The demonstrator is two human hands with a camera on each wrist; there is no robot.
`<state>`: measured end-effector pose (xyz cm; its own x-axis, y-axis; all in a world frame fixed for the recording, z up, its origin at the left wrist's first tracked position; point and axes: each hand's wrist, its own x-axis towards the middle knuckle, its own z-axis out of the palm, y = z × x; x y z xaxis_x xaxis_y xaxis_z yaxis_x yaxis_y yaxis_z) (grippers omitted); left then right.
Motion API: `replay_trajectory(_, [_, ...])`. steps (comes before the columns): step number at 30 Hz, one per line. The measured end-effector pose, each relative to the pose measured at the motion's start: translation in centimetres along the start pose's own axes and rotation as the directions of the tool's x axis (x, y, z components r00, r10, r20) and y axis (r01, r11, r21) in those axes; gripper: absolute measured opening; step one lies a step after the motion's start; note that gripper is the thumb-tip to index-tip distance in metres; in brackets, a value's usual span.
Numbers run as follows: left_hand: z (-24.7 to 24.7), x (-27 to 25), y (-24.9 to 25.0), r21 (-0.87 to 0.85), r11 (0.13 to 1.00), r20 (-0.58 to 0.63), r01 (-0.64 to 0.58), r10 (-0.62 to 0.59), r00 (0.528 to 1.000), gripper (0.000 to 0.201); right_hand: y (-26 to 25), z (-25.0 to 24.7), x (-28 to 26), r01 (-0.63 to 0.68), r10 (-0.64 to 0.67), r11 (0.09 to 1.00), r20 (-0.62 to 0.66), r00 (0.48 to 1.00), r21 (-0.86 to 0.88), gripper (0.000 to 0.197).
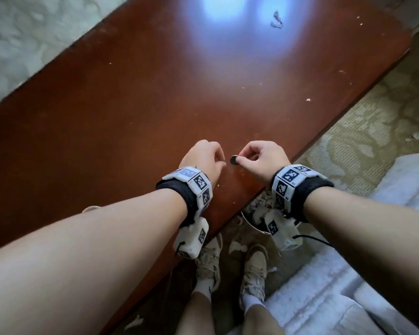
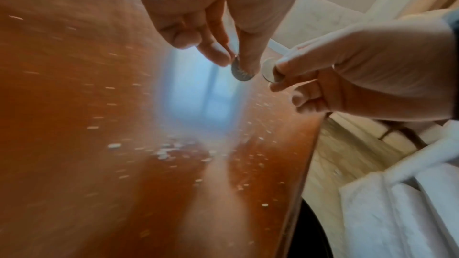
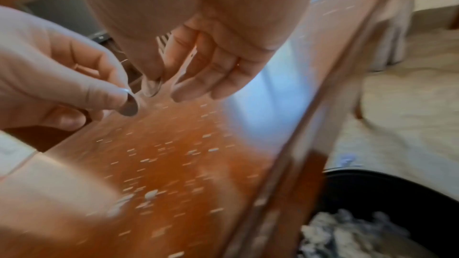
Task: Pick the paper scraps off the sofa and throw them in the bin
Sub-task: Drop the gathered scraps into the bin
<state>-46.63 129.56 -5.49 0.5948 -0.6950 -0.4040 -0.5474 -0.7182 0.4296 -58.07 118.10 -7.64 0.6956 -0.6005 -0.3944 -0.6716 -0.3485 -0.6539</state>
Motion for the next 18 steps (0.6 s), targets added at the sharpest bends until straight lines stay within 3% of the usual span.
replay_trajectory(5, [-3.8,-5.5,-7.5,-0.085,0.958,-0.126,0.274,-0.283,0.951,0.008,-6.9,4.8,-0.1,0.178,-0.158,0.981,0.211,0.965,-0.078,0.010])
replay_trajectory(10, [-6.2,-12.3,-15.6,-0.236,0.831,-0.206,0.504,-0.550,0.810,0.005,-13.0,10.7,-1.3,0.328,-0.263,0.936,0.369,0.891,-0.126,0.013])
replay_trajectory(15, [-5.3,-17.1,-21.9,-0.427,0.683,-0.250,0.593,-0.720,0.648,0.004,-17.1,17.4,-3.6,0.419,-0.311,0.898,0.482,0.819,-0.132,0.012])
replay_trajectory(18, [-4.5,-17.5,-23.7,-0.493,0.661,-0.225,0.566,-0.725,0.650,0.006,-18.3,20.1,-4.1,0.432,-0.313,0.887,0.479,0.820,-0.160,0.011])
